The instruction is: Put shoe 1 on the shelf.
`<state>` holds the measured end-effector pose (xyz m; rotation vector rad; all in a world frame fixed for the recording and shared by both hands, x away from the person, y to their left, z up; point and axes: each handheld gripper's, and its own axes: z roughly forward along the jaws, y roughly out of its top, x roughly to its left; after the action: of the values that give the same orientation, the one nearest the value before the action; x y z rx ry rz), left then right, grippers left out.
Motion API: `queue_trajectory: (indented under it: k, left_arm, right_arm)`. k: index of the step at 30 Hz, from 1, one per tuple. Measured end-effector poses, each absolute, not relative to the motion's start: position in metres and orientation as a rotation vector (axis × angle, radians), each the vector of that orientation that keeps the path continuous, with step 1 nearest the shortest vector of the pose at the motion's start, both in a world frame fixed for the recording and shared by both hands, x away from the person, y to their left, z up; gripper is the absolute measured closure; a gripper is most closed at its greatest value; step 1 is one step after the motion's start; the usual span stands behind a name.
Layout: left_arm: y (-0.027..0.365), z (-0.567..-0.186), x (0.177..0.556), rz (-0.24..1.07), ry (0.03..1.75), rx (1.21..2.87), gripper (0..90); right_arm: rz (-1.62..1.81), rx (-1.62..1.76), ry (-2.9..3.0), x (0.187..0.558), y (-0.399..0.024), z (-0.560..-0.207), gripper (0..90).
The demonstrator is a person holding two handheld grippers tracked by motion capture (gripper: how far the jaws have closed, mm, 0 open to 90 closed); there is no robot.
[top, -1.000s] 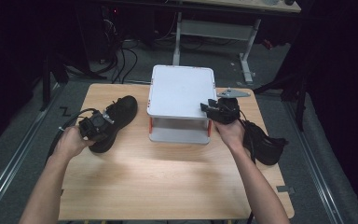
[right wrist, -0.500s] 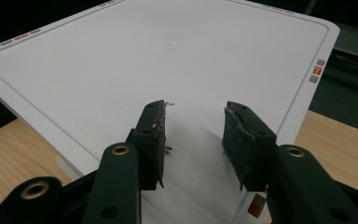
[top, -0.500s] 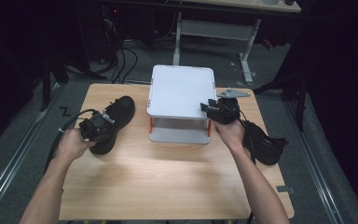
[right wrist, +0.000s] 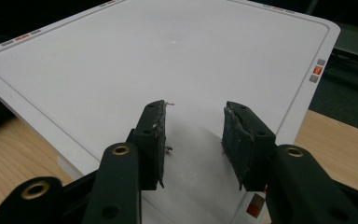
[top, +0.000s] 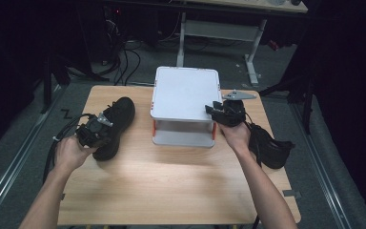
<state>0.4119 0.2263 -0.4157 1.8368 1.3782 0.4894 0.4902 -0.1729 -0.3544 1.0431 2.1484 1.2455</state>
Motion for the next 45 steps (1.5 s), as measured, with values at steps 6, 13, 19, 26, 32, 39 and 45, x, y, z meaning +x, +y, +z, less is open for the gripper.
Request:
queue_trajectory:
  k: [6, 13, 19, 26, 32, 39, 45]
  left_arm:
    - [0.224, -0.406, 0.399, 0.479, 1.363, 1.805, 88.0]
    - [0.218, -0.398, 0.385, 0.483, 1.344, 1.799, 87.9]
    - [0.213, -0.398, 0.379, 0.478, 1.334, 1.807, 87.9]
    - [0.212, -0.395, 0.372, 0.484, 1.320, 1.820, 87.9]
    - [0.209, -0.394, 0.363, 0.468, 1.321, 1.828, 87.9]
    - [0.204, -0.393, 0.353, 0.466, 1.316, 1.834, 87.9]
    - [0.199, -0.391, 0.342, 0.448, 1.302, 1.848, 87.8]
  right_arm:
    - [1.248, 1.042, 2.147, 0.491, -0.173, -0.355, 59.5]
    - [1.248, 1.046, 2.148, 0.491, -0.173, -0.354, 59.5]
    - [1.250, 1.044, 2.146, 0.491, -0.173, -0.355, 59.5]
    - [1.241, 1.037, 2.153, 0.491, -0.173, -0.354, 59.5]
    - [1.244, 1.034, 2.152, 0.491, -0.173, -0.355, 59.5]
    - [1.242, 1.040, 2.154, 0.490, -0.174, -0.354, 59.4]
    - [1.241, 1.031, 2.155, 0.491, -0.173, -0.354, 59.4]
